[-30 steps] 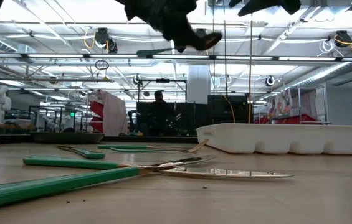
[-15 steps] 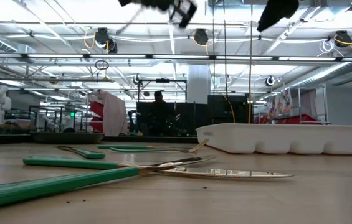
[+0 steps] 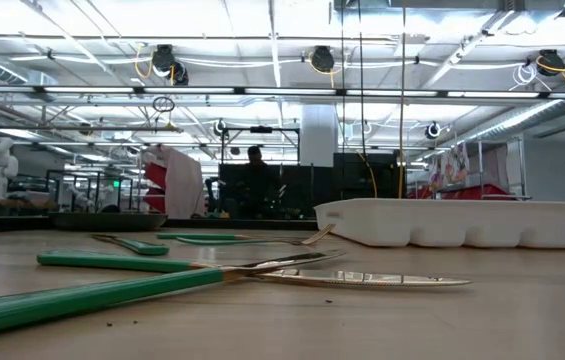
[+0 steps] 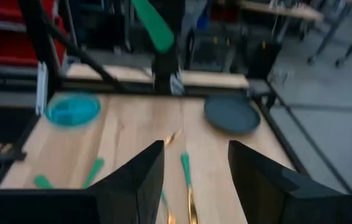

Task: Sort silverware
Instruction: Put the green spoon into the silverware tray

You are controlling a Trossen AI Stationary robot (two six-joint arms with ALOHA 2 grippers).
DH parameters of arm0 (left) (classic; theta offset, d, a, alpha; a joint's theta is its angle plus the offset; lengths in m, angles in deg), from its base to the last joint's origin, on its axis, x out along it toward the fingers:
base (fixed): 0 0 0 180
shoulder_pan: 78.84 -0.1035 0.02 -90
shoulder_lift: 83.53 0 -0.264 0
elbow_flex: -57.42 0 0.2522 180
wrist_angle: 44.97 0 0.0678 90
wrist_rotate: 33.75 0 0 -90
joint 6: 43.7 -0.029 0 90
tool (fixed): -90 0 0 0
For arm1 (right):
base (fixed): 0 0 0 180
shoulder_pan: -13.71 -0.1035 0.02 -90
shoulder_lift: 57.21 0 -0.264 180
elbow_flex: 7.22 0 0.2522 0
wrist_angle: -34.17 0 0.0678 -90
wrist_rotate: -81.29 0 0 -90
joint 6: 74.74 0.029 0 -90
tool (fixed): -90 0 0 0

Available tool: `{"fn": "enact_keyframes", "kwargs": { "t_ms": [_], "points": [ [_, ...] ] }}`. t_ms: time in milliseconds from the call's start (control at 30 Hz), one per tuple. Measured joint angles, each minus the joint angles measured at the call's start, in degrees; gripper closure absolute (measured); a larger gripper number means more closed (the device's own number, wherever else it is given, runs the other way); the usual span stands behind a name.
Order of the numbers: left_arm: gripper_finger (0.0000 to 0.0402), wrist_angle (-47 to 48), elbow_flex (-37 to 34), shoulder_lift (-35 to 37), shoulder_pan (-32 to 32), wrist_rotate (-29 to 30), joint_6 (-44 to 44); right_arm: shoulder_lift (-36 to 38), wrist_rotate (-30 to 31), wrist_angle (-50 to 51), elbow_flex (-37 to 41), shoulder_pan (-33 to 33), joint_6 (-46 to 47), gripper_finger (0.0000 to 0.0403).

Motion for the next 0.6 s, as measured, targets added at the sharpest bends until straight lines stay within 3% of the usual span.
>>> {"fn": "enact_keyframes", "kwargs": {
  "t_ms": [167,433,600],
  "points": [
    [0.0396,-1.83,-0.02,-1.27,-0.02,4.92,1.90,-0.23,0.78,-6.22,0.02,-1.59,-4.42,0.0234],
    [0.0396,-2.82,-0.07,-4.06,0.71,-2.89,13.30,1.18,0.45,-12.44,0.04,-6.48,-8.59,0.0234],
    [0.0396,-1.38,-0.02,-5.15,-0.20,-11.14,21.80,1.79,-2.44,-15.09,0.02,-10.10,-11.11,0.0234]
  ]
}}
